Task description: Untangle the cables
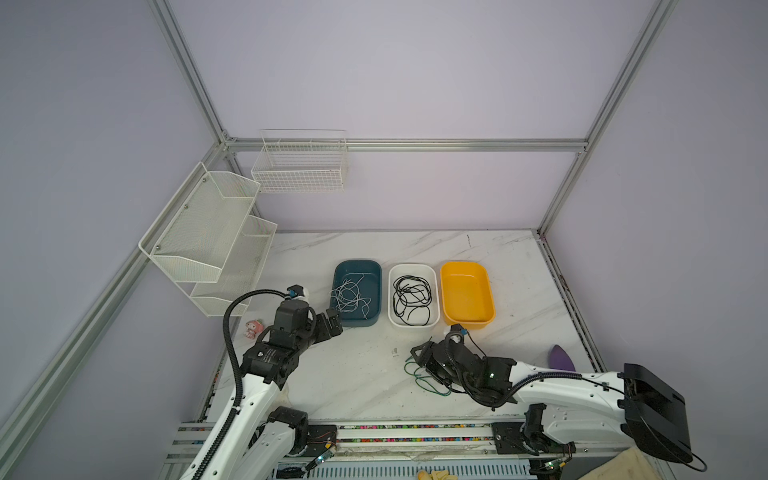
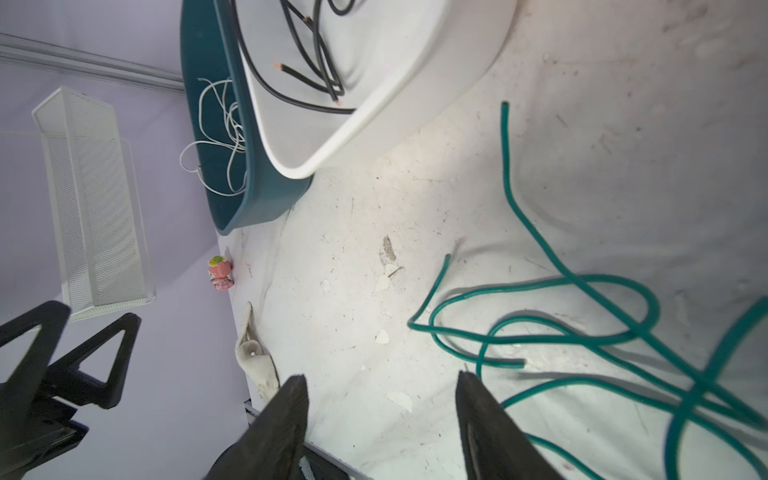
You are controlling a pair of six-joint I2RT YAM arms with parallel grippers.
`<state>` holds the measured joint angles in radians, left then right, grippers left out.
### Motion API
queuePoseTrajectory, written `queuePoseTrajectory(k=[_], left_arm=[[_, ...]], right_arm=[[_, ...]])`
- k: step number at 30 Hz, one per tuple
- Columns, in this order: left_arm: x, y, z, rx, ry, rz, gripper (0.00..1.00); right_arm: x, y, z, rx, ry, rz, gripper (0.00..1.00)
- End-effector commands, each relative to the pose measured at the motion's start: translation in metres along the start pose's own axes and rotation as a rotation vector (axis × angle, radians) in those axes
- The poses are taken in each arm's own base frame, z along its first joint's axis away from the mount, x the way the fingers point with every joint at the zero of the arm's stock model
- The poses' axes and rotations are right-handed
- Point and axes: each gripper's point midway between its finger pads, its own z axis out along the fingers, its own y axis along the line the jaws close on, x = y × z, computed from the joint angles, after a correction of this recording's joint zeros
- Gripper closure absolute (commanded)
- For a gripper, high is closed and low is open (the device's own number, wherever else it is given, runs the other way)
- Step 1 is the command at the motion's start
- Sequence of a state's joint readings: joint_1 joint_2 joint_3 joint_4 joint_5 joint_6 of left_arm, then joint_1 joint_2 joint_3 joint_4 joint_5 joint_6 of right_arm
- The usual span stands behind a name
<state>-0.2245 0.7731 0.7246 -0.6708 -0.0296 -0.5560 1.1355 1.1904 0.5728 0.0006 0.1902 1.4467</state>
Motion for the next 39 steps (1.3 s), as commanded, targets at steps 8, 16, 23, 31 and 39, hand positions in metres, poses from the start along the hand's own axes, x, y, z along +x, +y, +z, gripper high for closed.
queuePoseTrajectory(k=[8,16,23,31,39], left_arm=[[-0.024,-0.011,-0.014,0.042,-0.074,0.006,0.00],[-0.024,-0.012,-0.014,0.044,-0.073,0.005,0.00],[-0.023,-0.011,-0.013,0.043,-0.071,0.003,0.00],[-0.024,-0.011,-0.013,0.041,-0.069,0.001,0.00],[-0.024,-0.010,-0.012,0.041,-0.066,-0.001,0.00]], right_arm=[[0.026,-0.017,0.005,0.025,0.060,0.140,0.39],[0.026,-0.024,0.018,0.031,0.013,0.201,0.37],[0.015,-0.029,0.023,0.020,-0.056,0.285,0.37],[0.009,-0.034,0.030,0.034,-0.110,0.305,0.35],[-0.011,-0.038,0.032,0.039,-0.169,0.306,0.42]])
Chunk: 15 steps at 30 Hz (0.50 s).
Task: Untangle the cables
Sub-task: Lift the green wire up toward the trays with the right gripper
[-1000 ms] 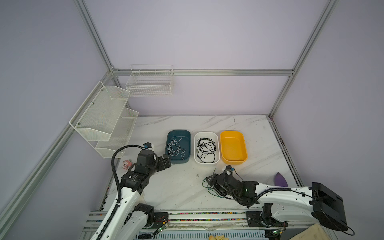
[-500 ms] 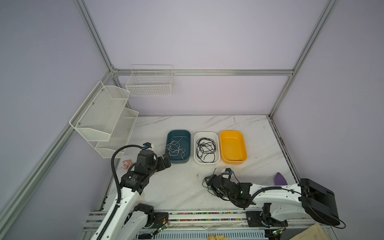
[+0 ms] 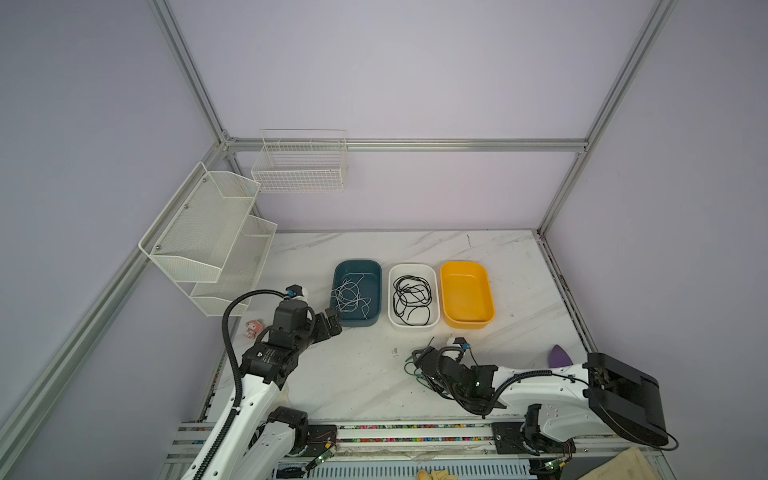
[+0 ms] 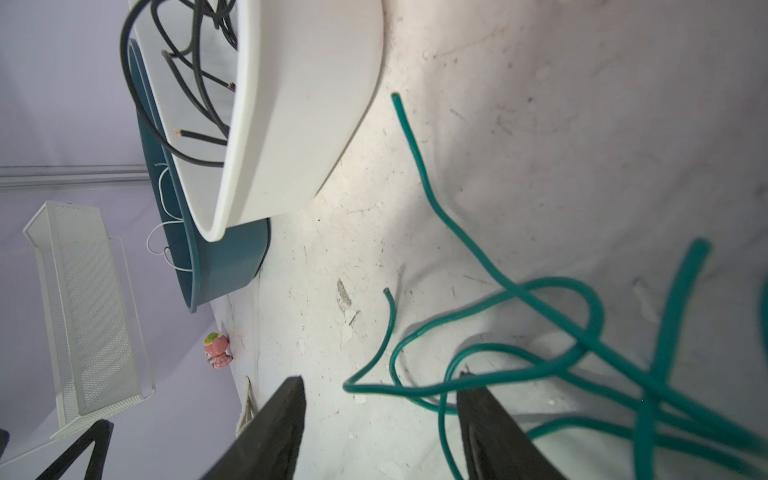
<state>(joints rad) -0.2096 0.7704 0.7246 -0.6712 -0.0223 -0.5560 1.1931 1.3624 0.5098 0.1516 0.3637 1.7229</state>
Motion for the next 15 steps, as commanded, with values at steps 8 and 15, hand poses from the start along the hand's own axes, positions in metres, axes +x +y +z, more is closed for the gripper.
queuePoseTrajectory(k=[8,15], left_arm=[[-0.022,-0.012,-0.011,0.043,-0.063,0.004,0.00],[-0.023,-0.012,-0.011,0.044,-0.061,0.004,0.00]], right_arm=[[-0.018,-0.001,0.019,0.004,-0.001,0.087,0.51],[-0.018,-0.001,0.032,0.007,0.030,0.070,0.62]])
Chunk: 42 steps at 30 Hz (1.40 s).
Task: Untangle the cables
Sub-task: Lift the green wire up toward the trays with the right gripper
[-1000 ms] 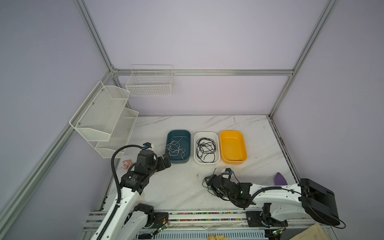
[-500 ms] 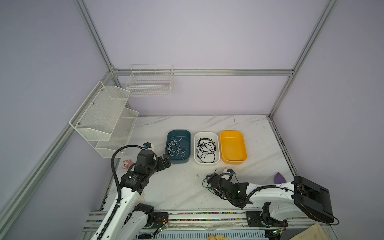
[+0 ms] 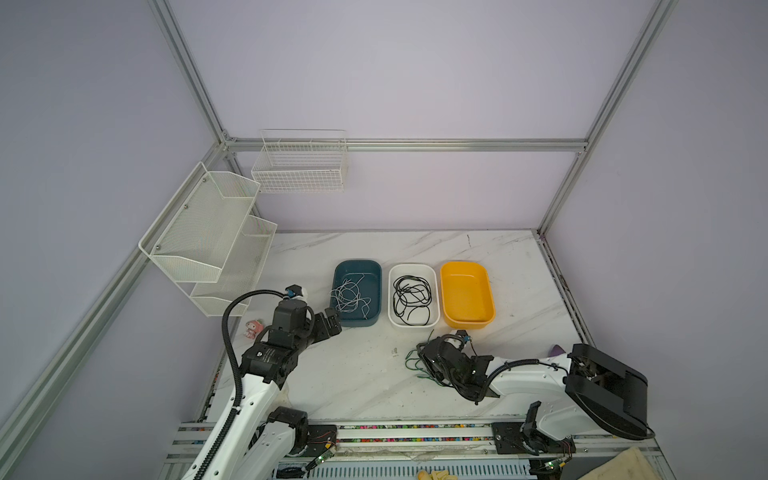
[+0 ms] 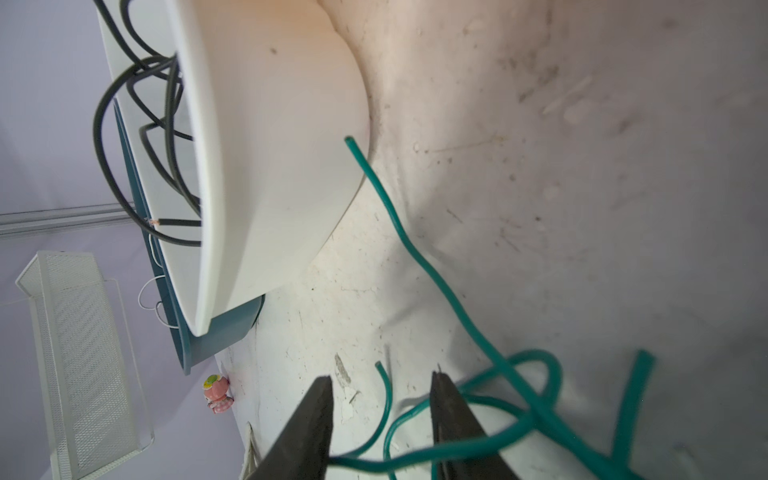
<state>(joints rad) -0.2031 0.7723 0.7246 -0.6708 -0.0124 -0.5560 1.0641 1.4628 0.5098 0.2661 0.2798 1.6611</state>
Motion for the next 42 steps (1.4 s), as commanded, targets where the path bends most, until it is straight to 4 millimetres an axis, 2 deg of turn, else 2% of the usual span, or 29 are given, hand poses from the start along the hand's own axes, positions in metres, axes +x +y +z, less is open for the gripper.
queuePoseTrajectory(k=[1,10,16,20,28,29,35,39,42], left_arm=[[-0.023,-0.012,-0.011,0.040,-0.066,0.008,0.00],[-0.024,-0.011,-0.011,0.039,-0.066,0.003,0.00],[-0.023,-0.011,-0.010,0.041,-0.063,-0.001,0.00],[-0.024,-0.011,-0.011,0.043,-0.066,-0.004,0.00],[-0.024,-0.011,-0.010,0.046,-0.064,-0.007,0.00],[-0.024,-0.010,-0.010,0.045,-0.064,-0.008,0.00],[-0.024,-0.010,-0.010,0.047,-0.064,-0.007,0.00],[-0.024,-0.011,-0.010,0.048,-0.060,-0.008,0.00],[-0.023,-0.012,-0.008,0.054,-0.052,-0.006,0.00]], right_arm=[[0.007,0.001,0.005,-0.013,0.049,0.038,0.65],[0.015,0.012,0.010,-0.056,0.098,-0.015,0.85],[0.022,0.036,0.004,-0.116,0.128,-0.085,0.97],[0.023,0.054,-0.004,-0.141,0.128,-0.160,1.00],[0.033,0.106,-0.032,-0.258,0.161,-0.383,1.00],[0.031,0.108,-0.033,-0.249,0.155,-0.416,1.00],[0.001,0.145,-0.075,-0.306,0.034,-0.549,1.00],[-0.002,0.176,-0.104,-0.382,0.009,-0.677,1.00],[-0.003,0.187,-0.117,-0.404,-0.010,-0.781,1.00]])
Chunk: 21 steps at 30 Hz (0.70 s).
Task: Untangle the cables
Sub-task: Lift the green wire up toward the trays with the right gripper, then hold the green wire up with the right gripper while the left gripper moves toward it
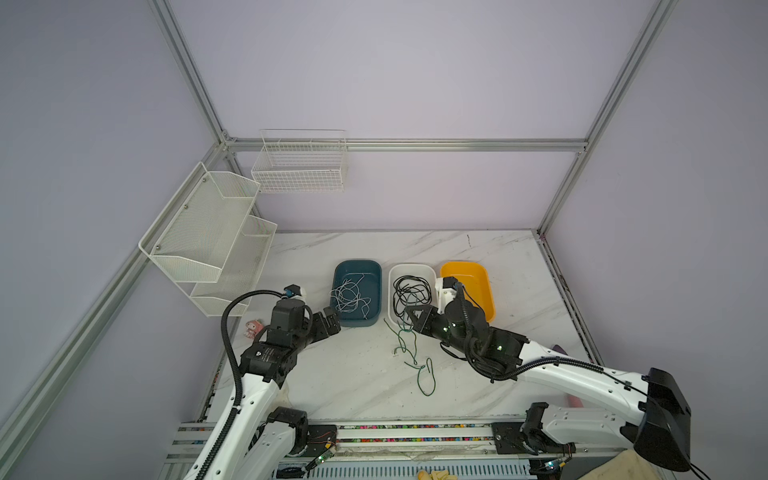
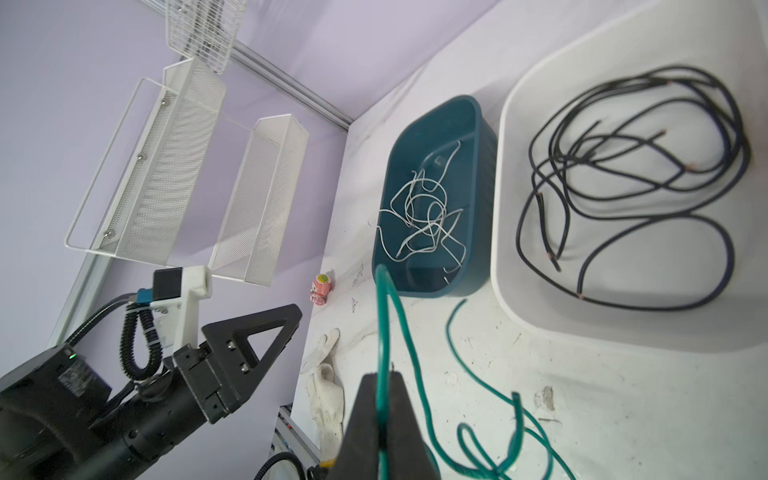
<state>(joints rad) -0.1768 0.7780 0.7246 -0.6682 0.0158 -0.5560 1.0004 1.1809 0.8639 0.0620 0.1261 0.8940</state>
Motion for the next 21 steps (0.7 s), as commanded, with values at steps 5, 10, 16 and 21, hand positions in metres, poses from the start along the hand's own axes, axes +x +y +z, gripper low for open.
queuePoseTrajectory(k=[5,10,16,21], left_arm=[[-0.017,-0.029,-0.008,0.129,-0.019,0.024,0.00],[-0.004,-0.065,-0.014,0.351,0.038,0.005,0.00],[0.017,-0.097,-0.017,0.586,0.126,-0.143,0.00],[0.032,-0.111,-0.015,0.663,0.168,-0.230,0.00]], right_arm=[[-0.005,0.029,-0.019,-0.079,0.048,-0.251,1.00],[-0.012,0.058,-0.035,-0.200,0.038,-0.261,1.00],[-0.012,0.073,-0.044,-0.273,0.049,-0.274,1.00],[-0.008,0.085,-0.047,-0.352,0.064,-0.260,1.00]])
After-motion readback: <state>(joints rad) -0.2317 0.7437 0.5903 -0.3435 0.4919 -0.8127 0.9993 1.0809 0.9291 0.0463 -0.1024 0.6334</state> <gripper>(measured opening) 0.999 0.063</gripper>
